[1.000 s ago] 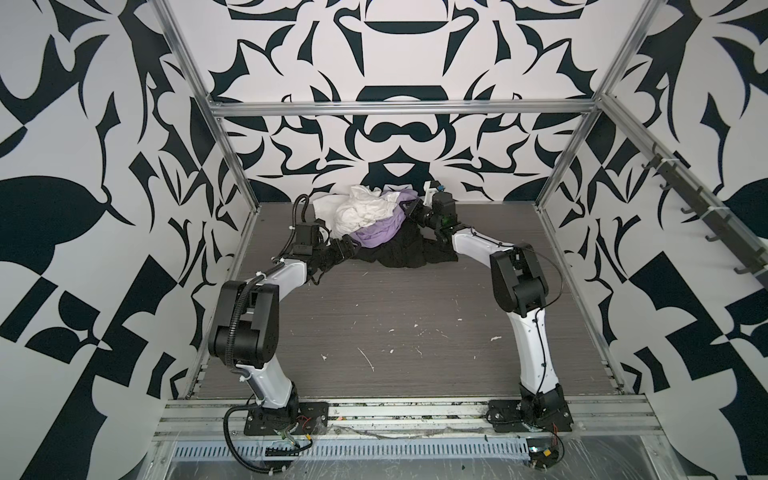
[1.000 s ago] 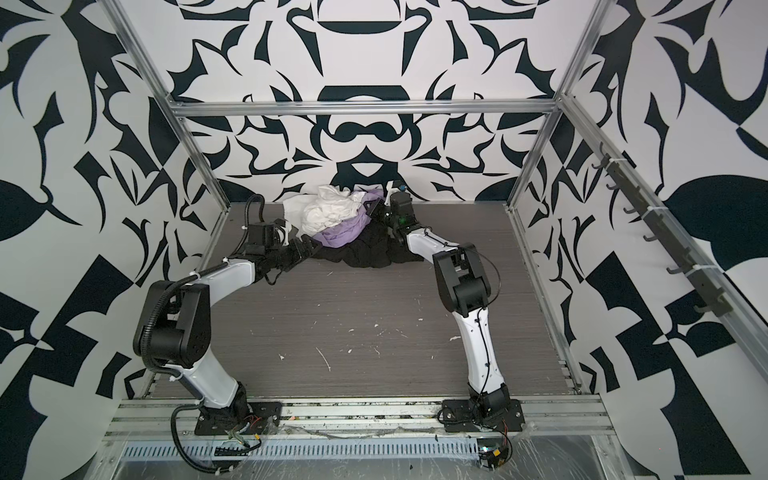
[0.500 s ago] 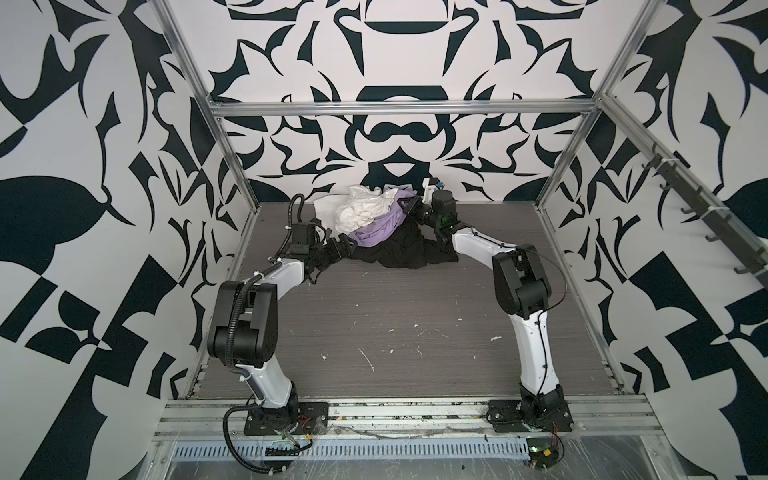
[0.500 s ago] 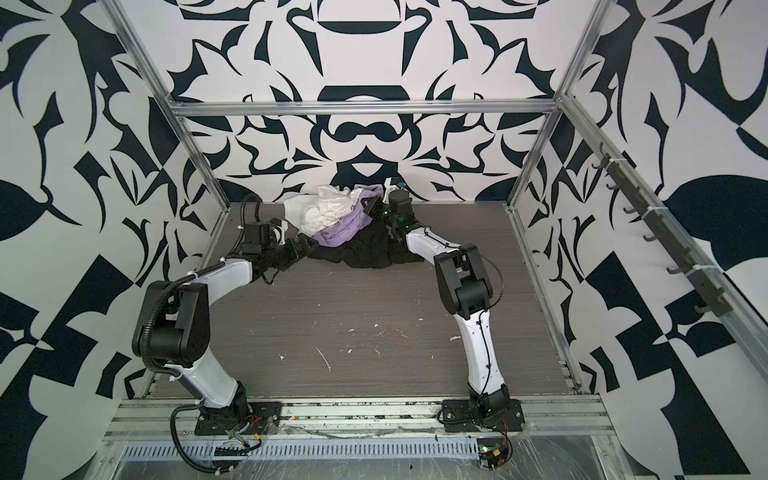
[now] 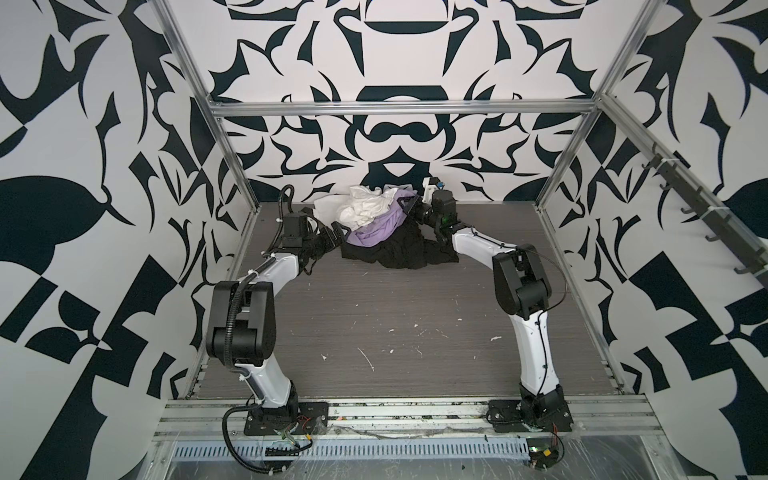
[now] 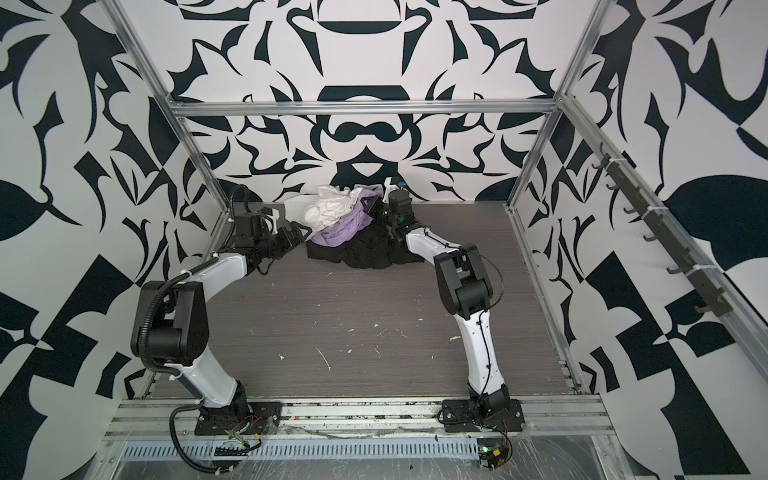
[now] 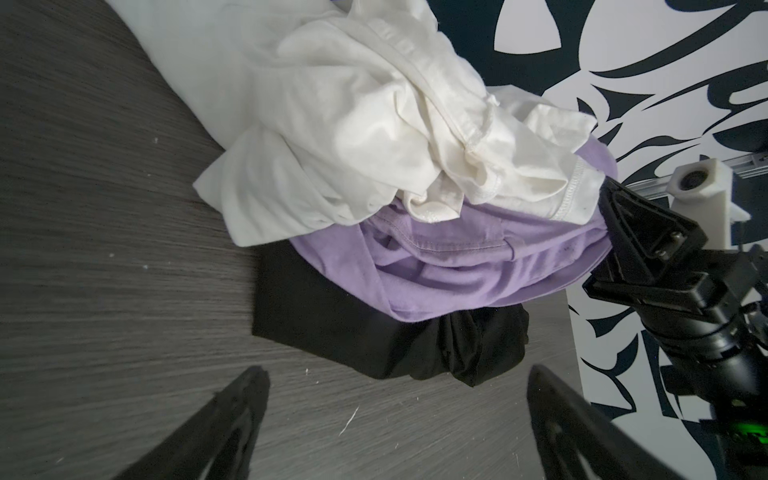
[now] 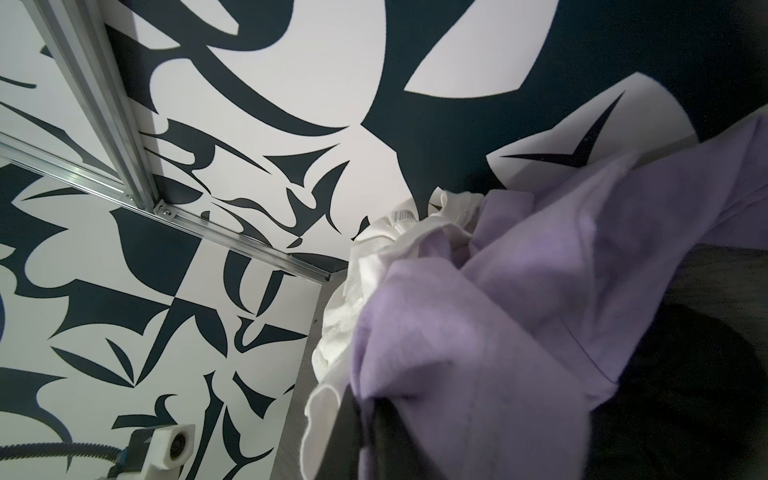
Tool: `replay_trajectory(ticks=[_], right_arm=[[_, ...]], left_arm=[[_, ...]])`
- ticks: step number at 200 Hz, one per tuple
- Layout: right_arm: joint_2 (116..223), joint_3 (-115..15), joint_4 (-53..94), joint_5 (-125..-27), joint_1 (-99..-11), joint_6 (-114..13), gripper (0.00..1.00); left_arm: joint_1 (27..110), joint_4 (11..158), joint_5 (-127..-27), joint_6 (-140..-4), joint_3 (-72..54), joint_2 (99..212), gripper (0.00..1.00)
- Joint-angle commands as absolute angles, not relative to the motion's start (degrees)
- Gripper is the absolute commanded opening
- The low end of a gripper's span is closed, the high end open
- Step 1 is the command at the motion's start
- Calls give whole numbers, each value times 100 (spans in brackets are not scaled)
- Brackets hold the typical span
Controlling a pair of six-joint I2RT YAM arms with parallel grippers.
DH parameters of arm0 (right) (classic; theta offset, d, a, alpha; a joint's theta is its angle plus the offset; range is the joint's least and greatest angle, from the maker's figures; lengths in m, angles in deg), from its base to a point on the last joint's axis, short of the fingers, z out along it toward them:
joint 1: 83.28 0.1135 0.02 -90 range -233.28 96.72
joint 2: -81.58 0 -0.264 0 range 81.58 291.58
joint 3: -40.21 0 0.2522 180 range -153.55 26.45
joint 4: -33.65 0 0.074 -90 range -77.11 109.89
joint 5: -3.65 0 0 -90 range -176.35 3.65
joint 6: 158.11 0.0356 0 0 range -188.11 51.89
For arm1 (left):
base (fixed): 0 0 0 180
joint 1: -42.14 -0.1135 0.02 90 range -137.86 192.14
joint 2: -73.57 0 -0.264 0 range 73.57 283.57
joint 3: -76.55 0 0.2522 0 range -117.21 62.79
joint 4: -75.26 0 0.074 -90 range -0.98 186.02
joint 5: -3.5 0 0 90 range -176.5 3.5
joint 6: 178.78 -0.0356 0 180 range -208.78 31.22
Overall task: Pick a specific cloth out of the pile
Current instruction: 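Lift the lavender cloth upward with the right gripper, pulling it from the pile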
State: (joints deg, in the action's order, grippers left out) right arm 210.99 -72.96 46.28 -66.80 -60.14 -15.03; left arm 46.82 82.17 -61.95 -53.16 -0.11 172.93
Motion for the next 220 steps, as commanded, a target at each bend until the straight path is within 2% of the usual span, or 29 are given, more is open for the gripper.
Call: replay_trajectory(ticks=[1, 43, 126, 220], right_arm=[[20534, -7676, 5407, -6670, -5971, -1441, 3], [20527, -7491, 6181, -6509, -5972, -1458, 0], [20467, -7597, 6413, -6350, -5937, -1543, 0], [20561, -7684, 7111, -6272, -5910, -1497, 0]], left_arm=[[4696, 8017, -6101, -5178, -211, 17489, 100], [4697, 7943, -5988, -5117, -525, 17785, 99], [4718, 7733, -5817, -4923, -1358, 18649, 100], [4717, 7707, -5821, -4944, -1473, 19083, 100]])
